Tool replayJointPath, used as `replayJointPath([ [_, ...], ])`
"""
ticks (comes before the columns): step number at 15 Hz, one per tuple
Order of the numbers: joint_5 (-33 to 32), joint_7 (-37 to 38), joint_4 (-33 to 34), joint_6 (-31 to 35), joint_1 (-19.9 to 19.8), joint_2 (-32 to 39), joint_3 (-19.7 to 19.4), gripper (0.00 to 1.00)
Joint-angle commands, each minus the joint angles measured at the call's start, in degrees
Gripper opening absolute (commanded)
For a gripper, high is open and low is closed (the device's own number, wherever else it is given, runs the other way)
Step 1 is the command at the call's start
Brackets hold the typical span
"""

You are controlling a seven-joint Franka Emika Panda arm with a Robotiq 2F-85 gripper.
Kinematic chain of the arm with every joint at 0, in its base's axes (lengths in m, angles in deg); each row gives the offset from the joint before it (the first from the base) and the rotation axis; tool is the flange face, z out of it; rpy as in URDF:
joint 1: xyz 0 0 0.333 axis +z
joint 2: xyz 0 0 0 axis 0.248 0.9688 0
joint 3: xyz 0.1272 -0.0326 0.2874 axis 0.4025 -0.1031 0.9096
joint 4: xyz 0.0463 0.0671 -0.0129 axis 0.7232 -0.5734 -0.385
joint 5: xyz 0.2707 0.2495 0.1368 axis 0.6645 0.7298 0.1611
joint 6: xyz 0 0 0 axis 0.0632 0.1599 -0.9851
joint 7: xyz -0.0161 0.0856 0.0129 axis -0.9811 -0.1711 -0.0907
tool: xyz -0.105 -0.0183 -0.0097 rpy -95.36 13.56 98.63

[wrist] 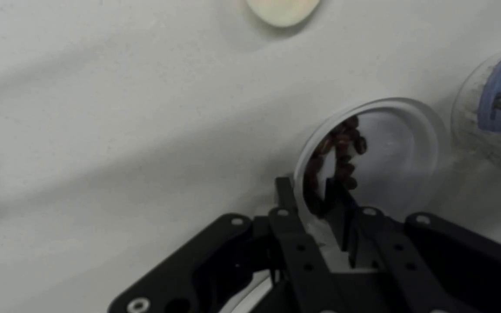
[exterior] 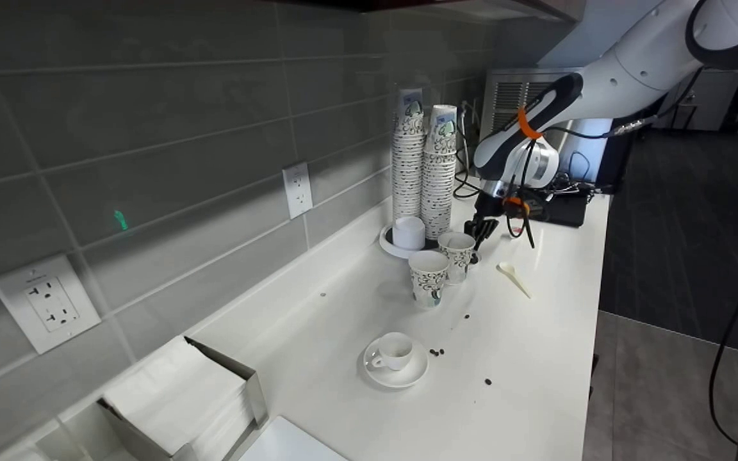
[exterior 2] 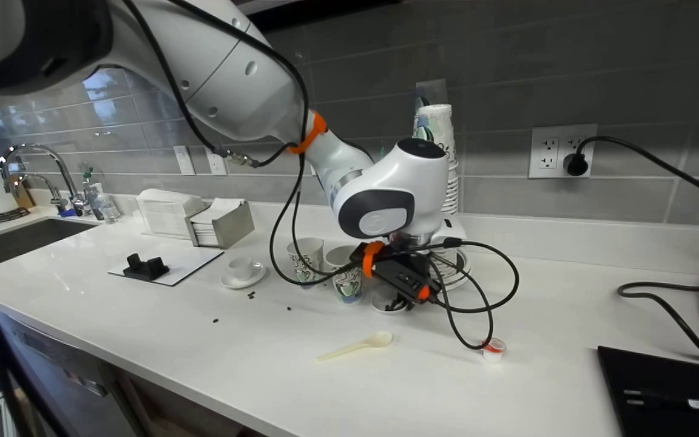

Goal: Lift the coffee lid and pour some of its contents into the tea cup

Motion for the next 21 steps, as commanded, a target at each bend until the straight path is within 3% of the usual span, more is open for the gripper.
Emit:
replayJointPath([
  [1, 1.64, -1.97, 1.47, -2.11, -0.82, 0.63, 0.64, 0.23],
  [4, 1.8, -2.06, 1.42, -1.97, -0.99, 0.6, 0.62, 0.16],
  [10, 1.98, -2.42, 1.62, -1.87, -1.44, 0.92, 0.7, 0.2],
  [15, 2.1, -2.72, 1.76, -1.88, -1.64, 1.14, 0.77, 0.08],
  [21, 2.16, -2.77, 1.79, -1.97, -1.37, 1.04, 0.63, 0.03],
])
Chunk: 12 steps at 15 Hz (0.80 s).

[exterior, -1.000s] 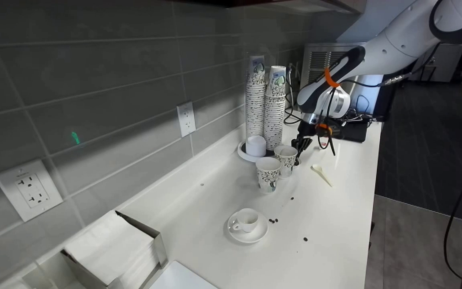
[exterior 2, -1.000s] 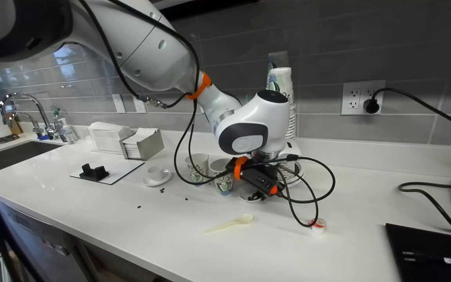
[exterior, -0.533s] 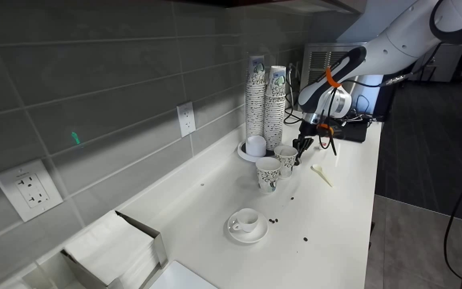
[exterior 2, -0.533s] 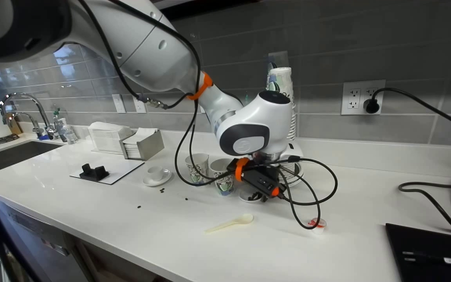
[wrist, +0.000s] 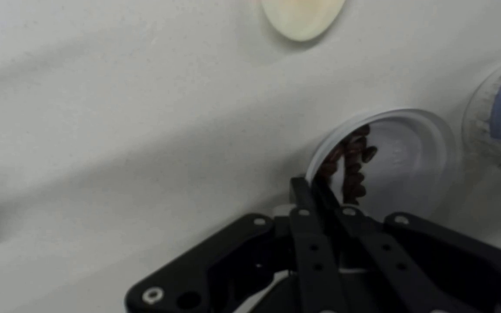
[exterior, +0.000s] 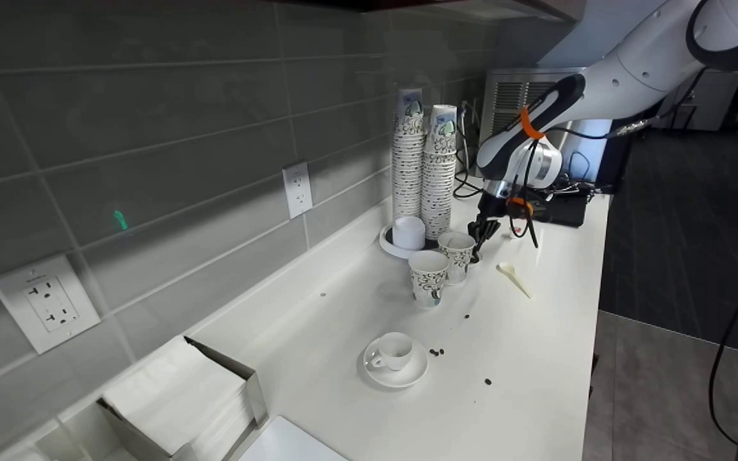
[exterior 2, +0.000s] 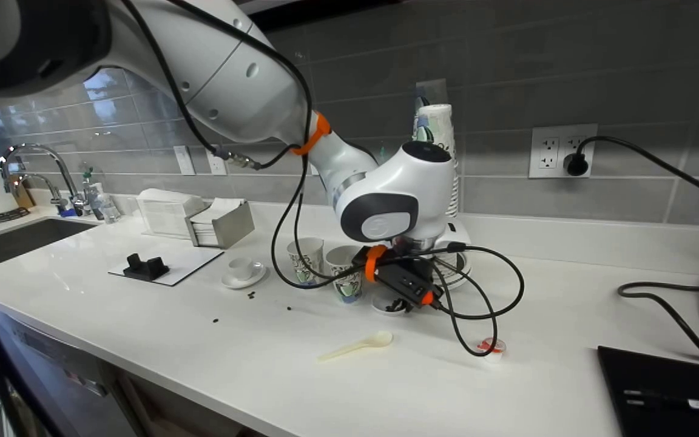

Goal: Lift the coffee lid and pour some of its contents into the tea cup

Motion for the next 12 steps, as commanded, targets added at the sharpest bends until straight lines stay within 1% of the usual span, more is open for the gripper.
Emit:
replayJointPath([
  [1, 1.64, -1.64, 1.7, -1.57, -0.42, 0.73, 0.57, 0.03],
  [4, 1.49, -1.37, 1.55, -1.65, -0.24, 0.53, 0.36, 0.0],
  [12, 1.0, -0.44, 0.15, -2.23, 0.45, -1.12, -0.19, 0.0],
])
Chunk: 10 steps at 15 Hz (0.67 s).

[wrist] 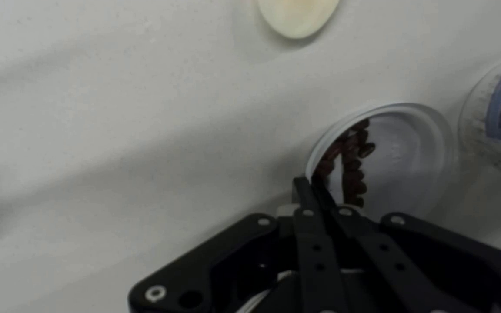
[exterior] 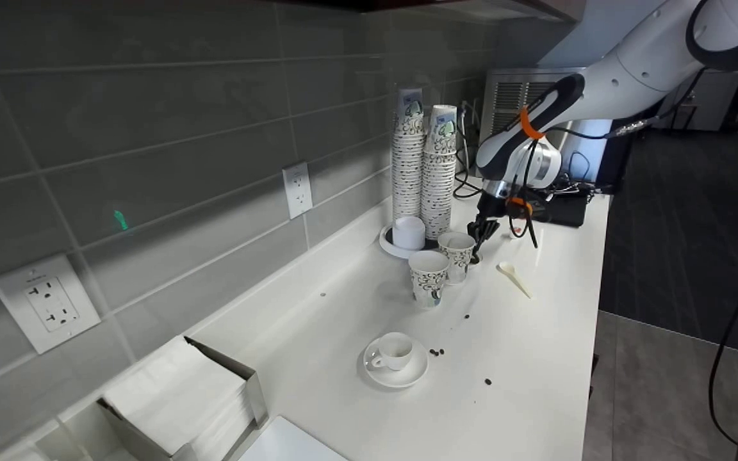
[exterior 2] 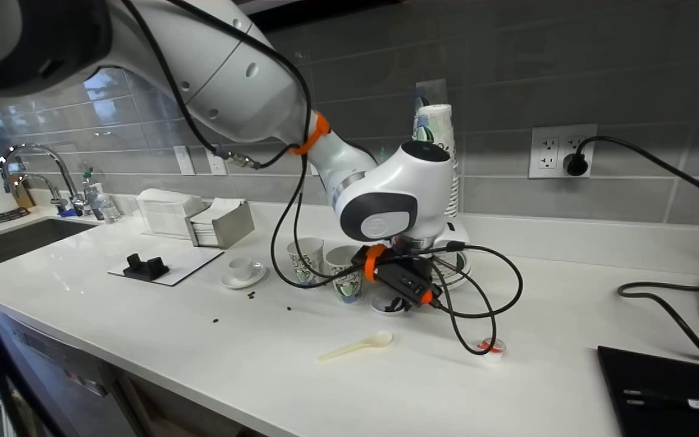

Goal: Lift the coffee lid and pour some of its contents into the tea cup

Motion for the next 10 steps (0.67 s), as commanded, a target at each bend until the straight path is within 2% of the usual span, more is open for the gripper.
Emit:
replayJointPath([
  [1, 0.93, -0.28, -0.33, -2.23, 0.37, -1.54, -0.29, 0.0],
  [7, 0.83, 0.7, -3.58, -3.12, 0.97, -5.39, -1.46, 0.0],
  [10, 1.81, -0.65, -6.16, -2.79, 0.07, -7.87, -1.15, 0.0],
])
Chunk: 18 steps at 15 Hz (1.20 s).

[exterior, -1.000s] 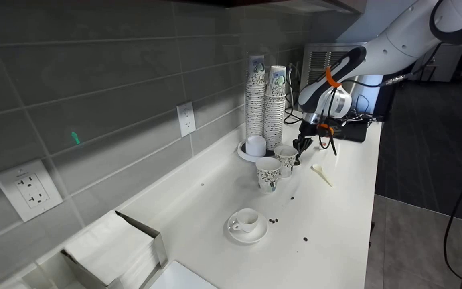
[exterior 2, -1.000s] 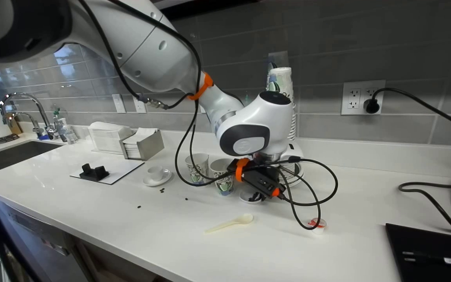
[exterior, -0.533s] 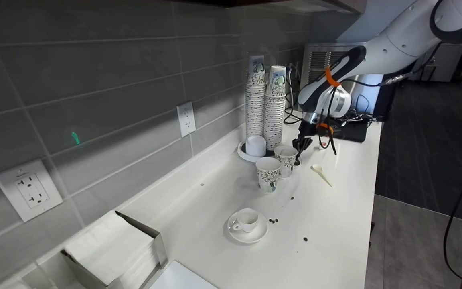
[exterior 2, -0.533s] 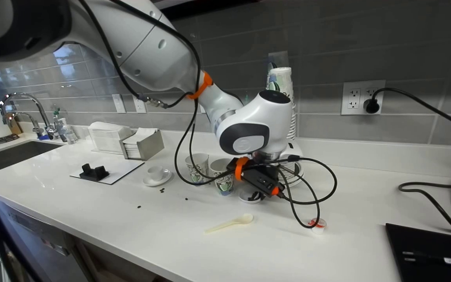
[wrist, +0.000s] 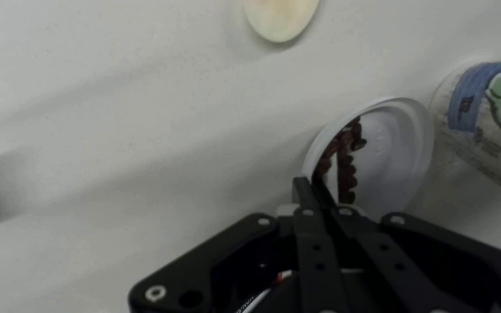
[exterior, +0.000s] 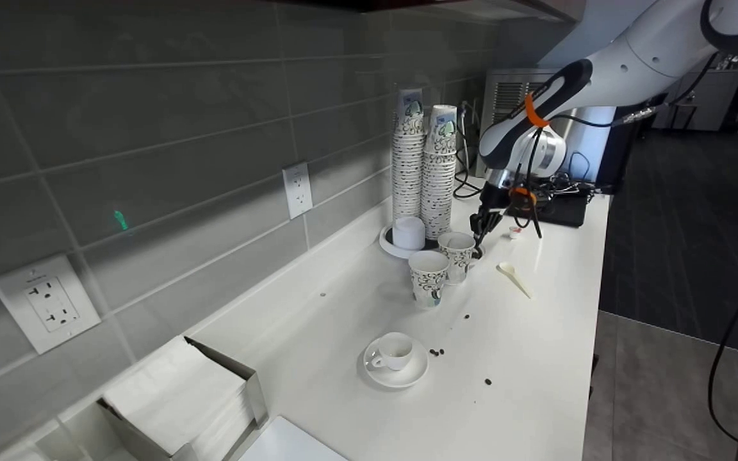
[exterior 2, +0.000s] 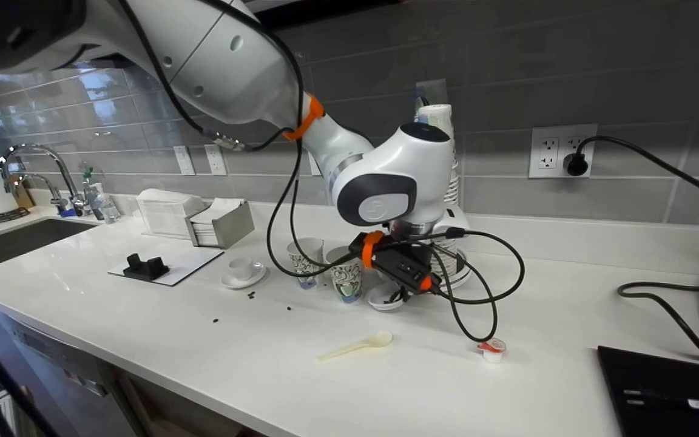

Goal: Lift the coffee lid and pour some of its contents into the tea cup

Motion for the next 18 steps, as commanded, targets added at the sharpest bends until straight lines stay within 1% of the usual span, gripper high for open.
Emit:
replayJointPath([
  [1, 2.29, -1.56, -5.44, -0.28, -0.49, -5.14, -0.35, 0.0],
  [4, 3.76, -2.47, -9.35, 0.28, -1.08, -8.52, -0.53, 0.0],
  [6, 5.12, -2.62, -12.99, 0.87, -1.58, -11.98, -1.14, 0.0],
  [9, 7.36, -2.81, -18.7, 1.27, -1.75, -17.75, -2.89, 0.0],
  [12, 9.28, -3.46, -24.4, 0.88, -1.12, -24.29, -5.14, 0.0],
  [15, 9.42, -4.2, -29.69, 0.9, 1.35, -30.76, -7.41, 0.0],
  [18, 6.38, -2.7, -33.04, 0.21, 5.76, -35.45, -9.39, 0.0],
])
